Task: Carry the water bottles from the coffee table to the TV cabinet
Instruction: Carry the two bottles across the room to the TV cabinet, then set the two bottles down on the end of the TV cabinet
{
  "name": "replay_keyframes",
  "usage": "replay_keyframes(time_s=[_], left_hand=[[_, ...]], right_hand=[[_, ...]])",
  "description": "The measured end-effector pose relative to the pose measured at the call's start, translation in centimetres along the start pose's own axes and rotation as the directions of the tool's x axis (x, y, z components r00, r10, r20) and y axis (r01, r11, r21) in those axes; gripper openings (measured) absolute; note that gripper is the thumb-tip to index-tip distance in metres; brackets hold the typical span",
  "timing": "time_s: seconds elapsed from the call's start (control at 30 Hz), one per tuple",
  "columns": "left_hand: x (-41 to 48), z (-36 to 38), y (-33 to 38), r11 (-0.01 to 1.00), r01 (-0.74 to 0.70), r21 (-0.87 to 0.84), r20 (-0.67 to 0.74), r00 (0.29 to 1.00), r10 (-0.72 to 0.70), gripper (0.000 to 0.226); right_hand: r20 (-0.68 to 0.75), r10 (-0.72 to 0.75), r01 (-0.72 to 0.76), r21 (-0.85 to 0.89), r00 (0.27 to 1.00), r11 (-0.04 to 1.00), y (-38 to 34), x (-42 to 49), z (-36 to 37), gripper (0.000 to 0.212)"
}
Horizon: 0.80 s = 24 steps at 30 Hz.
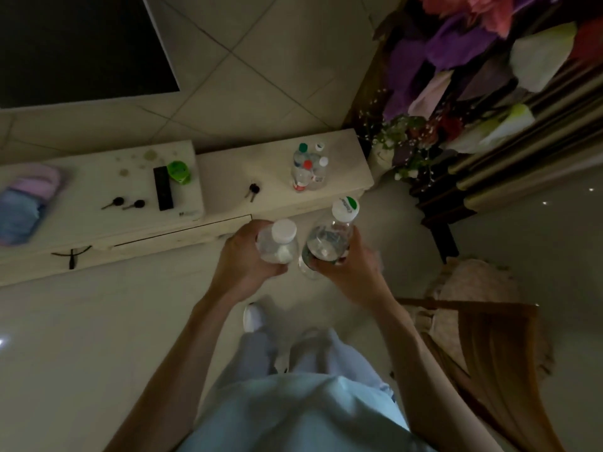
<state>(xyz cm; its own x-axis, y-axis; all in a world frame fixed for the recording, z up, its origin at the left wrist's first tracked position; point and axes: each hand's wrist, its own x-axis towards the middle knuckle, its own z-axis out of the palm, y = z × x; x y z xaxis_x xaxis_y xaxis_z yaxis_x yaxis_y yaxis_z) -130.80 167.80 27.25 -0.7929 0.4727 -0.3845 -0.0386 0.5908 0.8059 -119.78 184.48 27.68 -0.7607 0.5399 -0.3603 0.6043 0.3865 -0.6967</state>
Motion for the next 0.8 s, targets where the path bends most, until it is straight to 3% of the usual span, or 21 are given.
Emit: replay_keyframes(time_s=[0.27, 0.43, 0.6, 0.8], left_hand=[[6.3, 1.2, 0.8, 0.995, 0.092, 0.040, -0.036, 0.995, -0.090, 0.067], [12.3, 4.0, 1.7, 0.990, 0.138, 0.031, -0.097, 0.986, -0.134, 0.072], [18.6, 7.3, -0.4, 0.982, 0.186, -0.028, -0.189, 0.964, -0.188, 0.070], [26.0, 11.6, -3.8, 0.973, 0.230, 0.004, -0.203, 0.953, -0.224, 0.070]], right_hand=[[0.063, 0.021, -0.018, -0.036, 0.998, 0.999, 2.3, 8.3, -1.9, 0.067], [0.208, -0.002, 0.005, -0.012, 0.978, 1.000, 4.3, 16.6, -3.3, 0.071], [0.300, -0.033, 0.040, -0.018, 0.953, 0.999, 7.0, 24.8, -2.6, 0.064], [0.334, -0.066, 0.075, -0.014, 0.940, 0.997, 10.5, 32.0, 0.9, 0.072]])
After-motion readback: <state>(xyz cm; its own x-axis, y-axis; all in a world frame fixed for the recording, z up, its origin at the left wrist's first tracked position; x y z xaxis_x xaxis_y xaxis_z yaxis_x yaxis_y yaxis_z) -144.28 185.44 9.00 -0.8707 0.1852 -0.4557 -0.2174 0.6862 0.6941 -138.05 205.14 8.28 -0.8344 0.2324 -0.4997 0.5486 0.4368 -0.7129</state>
